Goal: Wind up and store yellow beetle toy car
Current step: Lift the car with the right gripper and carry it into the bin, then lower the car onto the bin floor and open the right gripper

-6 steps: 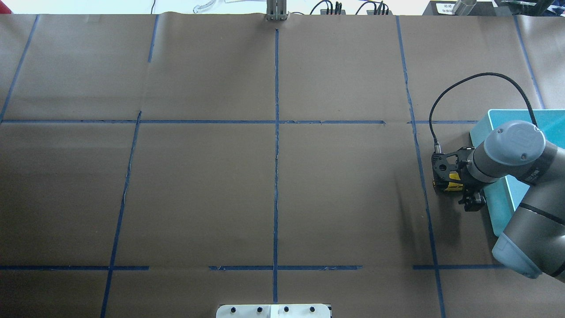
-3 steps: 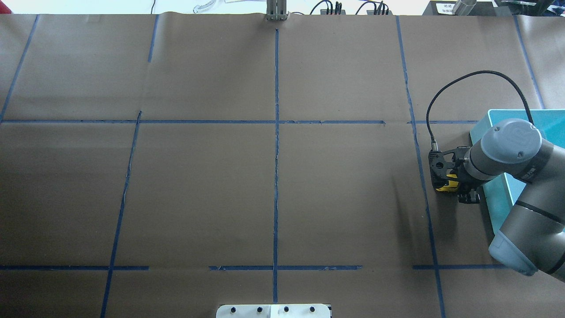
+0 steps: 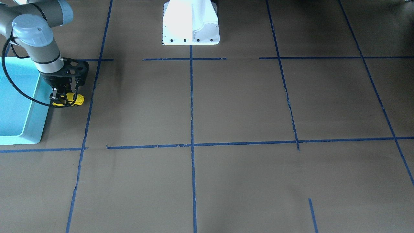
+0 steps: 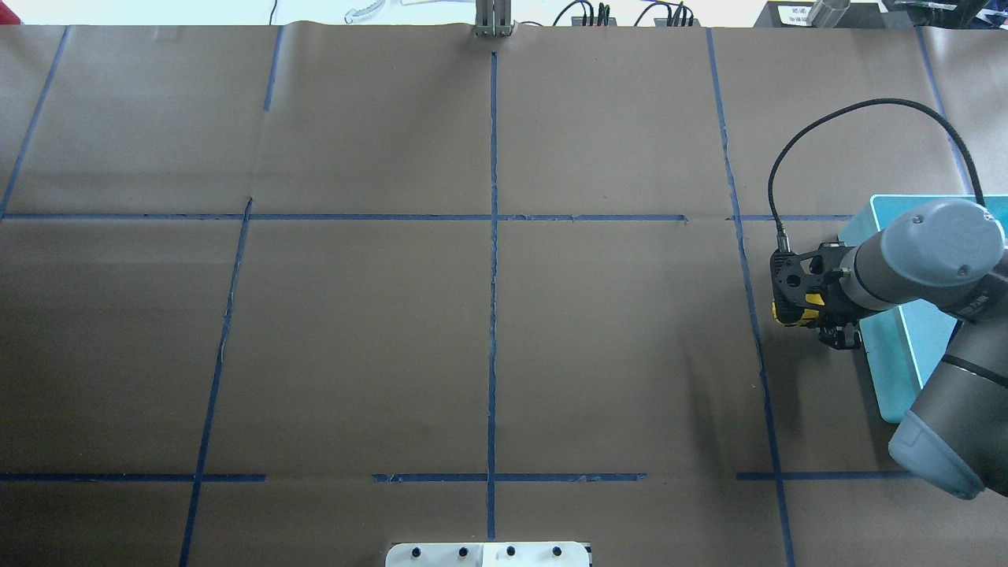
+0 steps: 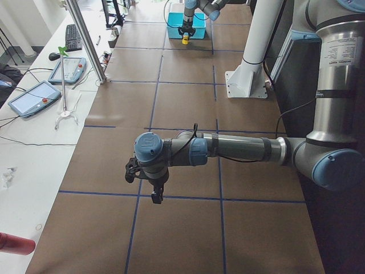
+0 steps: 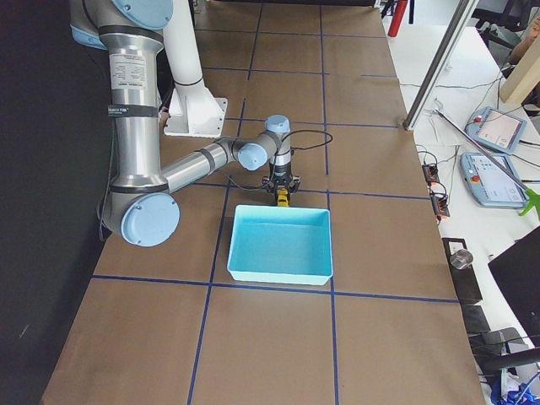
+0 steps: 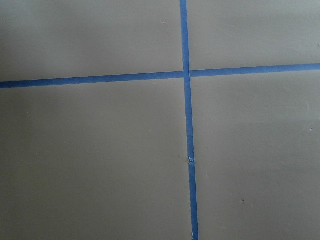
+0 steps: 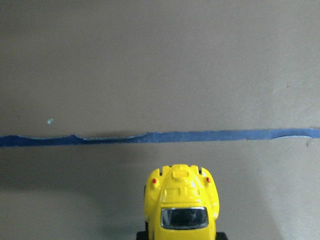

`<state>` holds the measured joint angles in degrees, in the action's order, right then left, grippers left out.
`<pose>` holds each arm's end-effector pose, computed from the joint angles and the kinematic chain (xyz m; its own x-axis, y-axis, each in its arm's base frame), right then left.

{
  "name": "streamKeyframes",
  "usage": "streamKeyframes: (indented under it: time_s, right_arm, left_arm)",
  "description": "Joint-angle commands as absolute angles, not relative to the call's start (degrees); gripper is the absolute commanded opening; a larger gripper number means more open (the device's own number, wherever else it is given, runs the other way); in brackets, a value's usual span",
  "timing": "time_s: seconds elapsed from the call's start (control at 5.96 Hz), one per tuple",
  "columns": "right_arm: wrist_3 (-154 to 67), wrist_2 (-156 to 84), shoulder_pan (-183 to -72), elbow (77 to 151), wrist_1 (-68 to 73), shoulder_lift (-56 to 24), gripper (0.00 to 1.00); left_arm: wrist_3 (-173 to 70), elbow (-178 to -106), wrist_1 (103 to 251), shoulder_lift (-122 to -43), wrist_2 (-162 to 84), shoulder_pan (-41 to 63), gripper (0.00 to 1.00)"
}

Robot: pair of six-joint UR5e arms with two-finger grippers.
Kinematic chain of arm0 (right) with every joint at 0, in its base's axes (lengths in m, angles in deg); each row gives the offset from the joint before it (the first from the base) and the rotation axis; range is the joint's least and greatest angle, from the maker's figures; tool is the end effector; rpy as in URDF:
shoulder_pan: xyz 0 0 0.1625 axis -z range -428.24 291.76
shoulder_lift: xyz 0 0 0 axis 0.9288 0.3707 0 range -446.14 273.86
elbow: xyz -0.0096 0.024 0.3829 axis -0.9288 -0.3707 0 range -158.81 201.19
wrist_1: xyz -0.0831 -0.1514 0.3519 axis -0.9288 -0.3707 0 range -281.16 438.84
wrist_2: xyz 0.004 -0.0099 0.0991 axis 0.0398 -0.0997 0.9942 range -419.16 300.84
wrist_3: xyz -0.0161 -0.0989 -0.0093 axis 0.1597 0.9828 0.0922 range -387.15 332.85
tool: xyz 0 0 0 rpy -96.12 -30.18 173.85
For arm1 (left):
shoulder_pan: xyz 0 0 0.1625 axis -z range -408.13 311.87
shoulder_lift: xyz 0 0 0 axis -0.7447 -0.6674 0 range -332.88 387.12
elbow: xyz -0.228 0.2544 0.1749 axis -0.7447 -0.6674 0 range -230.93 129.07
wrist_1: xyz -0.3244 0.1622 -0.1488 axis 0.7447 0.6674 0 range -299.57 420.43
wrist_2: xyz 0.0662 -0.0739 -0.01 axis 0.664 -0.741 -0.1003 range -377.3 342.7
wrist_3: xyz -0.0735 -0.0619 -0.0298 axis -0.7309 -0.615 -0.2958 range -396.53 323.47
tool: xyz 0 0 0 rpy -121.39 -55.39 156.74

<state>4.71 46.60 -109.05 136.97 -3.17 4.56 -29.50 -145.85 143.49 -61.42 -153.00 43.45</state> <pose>-0.2831 -0.3845 0.4167 0.1041 -0.9900 -0.0949 0.8115 0.0294 0.5836 -0.0739 -0.4516 0.6001 0.6950 0.0598 -0.7165 -0.0579 0.9980 0.0271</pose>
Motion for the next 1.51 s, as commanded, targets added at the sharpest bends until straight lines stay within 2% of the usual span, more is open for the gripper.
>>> streamKeyframes:
  time_s: [0.0,0.17,0.5,0.67,1.01,1.17,1.34]
  right_arm:
    - [5.19,50.15,-115.21,147.62,-5.70,12.94,0.00]
    - [8.24,52.87,-120.05,148.62,-5.01,17.96,0.01]
    - [18.53,53.25,-124.74,146.44,-5.01,22.82,0.00]
    - [19.94,52.90,-124.67,142.60,-0.40,22.93,0.00]
    - [19.00,53.51,-124.32,127.87,13.55,20.32,0.00]
    - [18.73,53.95,-124.23,124.14,15.45,19.43,0.00]
    - [17.94,53.78,-123.27,123.76,15.30,18.64,0.00]
  left_arm:
    - [-29.50,-145.94,143.49,-61.47,-153.00,43.45,1.00]
    - [-29.50,-145.94,143.49,-61.56,-153.00,43.45,1.00]
    - [-29.58,-145.94,143.49,-61.39,-153.09,43.53,1.00]
    - [-29.50,-145.94,143.49,-61.39,-153.00,43.53,1.00]
    - [-29.67,-145.94,143.49,-61.56,-153.09,43.53,1.00]
    - [-29.76,-145.94,143.58,-61.65,-153.09,43.53,1.00]
    - [-29.76,-146.03,143.58,-61.39,-153.09,43.71,1.00]
